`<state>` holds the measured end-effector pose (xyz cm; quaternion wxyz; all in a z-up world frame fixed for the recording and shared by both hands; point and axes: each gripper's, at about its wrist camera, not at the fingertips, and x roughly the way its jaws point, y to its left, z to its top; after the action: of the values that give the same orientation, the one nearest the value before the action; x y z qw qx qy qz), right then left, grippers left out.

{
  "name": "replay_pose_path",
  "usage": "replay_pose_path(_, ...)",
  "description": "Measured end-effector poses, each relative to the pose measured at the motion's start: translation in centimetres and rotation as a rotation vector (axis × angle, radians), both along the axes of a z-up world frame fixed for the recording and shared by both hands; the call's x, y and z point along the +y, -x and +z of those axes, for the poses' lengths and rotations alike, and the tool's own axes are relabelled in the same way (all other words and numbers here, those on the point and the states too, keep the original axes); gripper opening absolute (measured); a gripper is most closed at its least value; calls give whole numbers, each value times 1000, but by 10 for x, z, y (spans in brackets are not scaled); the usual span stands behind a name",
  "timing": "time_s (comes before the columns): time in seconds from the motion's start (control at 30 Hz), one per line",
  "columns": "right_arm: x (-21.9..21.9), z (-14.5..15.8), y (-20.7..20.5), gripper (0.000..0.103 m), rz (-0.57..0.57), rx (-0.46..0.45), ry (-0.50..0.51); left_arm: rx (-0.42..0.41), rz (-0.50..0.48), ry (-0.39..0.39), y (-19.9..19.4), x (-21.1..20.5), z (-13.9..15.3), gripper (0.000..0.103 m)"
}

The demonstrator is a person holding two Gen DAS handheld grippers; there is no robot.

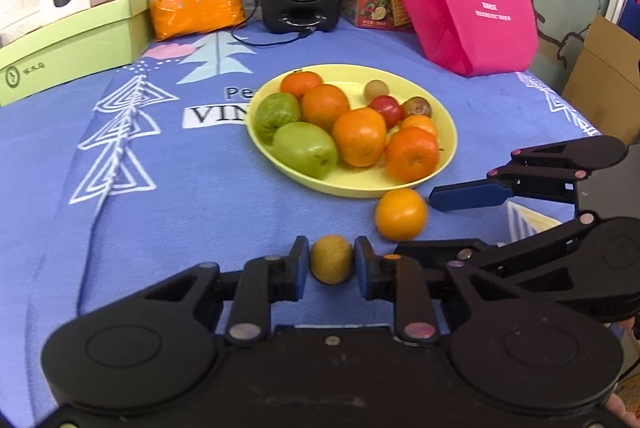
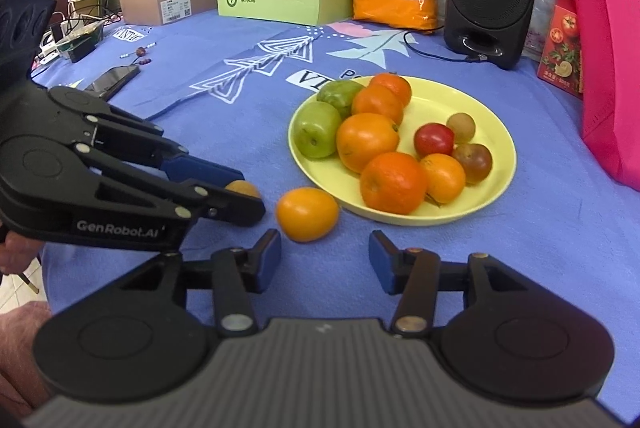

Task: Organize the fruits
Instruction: 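Grasp the small brown fruit with the left tool while the right tool grasps the orange, then place the brown fruit on the plate with the left tool while the right places the orange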

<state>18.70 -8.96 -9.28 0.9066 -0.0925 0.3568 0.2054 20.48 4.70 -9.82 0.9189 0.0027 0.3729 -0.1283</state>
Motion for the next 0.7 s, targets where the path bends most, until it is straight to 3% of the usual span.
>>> replay_pose_path(0.37, 24, -6, -8, 48, 3, -19, 46, 17, 34, 10, 1, 16, -1, 24)
replay_pose_path(0.5, 23, -6, -8, 35, 11, -23, 43, 12, 33, -18, 0, 10, -5, 26)
replay_pose_path(0.7, 14, -1, -1, 35, 6, -18, 37, 7, 34, -30, -1, 7, -5, 25)
